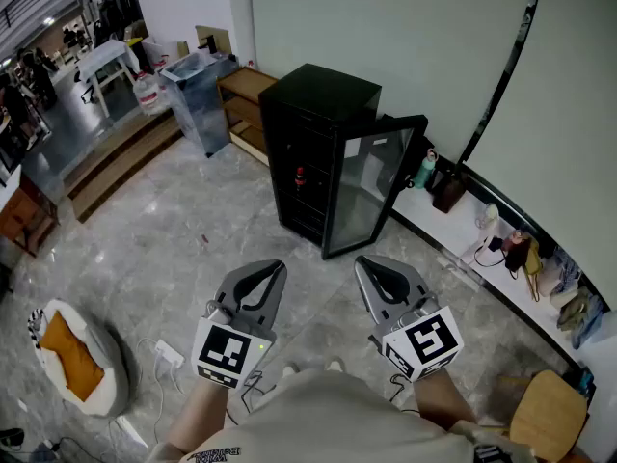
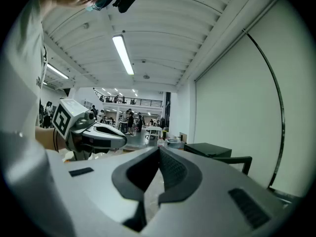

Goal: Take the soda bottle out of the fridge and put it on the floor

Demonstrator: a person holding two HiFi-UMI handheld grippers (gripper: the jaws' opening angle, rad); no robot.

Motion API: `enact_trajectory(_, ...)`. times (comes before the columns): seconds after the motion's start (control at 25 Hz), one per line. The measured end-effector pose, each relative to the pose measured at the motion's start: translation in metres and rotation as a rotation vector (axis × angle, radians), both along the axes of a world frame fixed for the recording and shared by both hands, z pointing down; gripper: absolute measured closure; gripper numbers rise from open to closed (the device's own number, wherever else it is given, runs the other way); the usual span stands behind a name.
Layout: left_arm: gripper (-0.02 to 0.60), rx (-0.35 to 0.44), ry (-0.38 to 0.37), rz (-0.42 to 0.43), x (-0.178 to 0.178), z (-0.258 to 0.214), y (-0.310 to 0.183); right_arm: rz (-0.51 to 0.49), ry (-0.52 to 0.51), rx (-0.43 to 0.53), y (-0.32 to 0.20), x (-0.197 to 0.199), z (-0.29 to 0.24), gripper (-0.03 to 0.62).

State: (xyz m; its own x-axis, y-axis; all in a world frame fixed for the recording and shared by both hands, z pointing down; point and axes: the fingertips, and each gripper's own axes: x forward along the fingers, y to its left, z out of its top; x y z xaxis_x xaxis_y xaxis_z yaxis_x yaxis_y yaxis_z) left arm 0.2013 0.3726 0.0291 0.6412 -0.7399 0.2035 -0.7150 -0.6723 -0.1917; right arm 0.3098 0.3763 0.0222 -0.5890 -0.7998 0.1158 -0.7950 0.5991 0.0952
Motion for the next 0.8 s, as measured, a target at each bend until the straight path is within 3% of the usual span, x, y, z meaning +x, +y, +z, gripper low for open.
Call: enact_trajectory(0.8,0.571,-0.033,0.004,-0.039,0.042,0.011,-0.016,-0.044,0.007,-0.047,-0.017,0.044,0.02,0.599)
